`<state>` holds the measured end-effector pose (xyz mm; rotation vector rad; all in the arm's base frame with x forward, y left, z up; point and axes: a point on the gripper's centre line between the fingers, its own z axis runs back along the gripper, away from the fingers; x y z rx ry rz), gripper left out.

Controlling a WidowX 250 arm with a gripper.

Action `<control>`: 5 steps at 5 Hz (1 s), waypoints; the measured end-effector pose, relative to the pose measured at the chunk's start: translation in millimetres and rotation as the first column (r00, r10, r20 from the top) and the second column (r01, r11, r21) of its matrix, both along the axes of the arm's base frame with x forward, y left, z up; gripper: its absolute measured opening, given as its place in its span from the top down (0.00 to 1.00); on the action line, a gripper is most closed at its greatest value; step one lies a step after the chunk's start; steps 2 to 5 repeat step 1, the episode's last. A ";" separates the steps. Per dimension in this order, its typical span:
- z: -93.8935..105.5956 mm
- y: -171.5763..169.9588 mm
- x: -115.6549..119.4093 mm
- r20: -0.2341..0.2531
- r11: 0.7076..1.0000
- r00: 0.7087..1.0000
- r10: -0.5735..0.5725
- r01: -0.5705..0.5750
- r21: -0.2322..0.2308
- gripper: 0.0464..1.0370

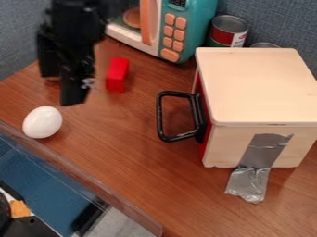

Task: Closed the drawer

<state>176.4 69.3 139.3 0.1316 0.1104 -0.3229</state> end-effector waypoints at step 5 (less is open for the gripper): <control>12.1 1.5 -19.6 -0.007 0.999 1.000 0.009 -0.009 0.046 0.04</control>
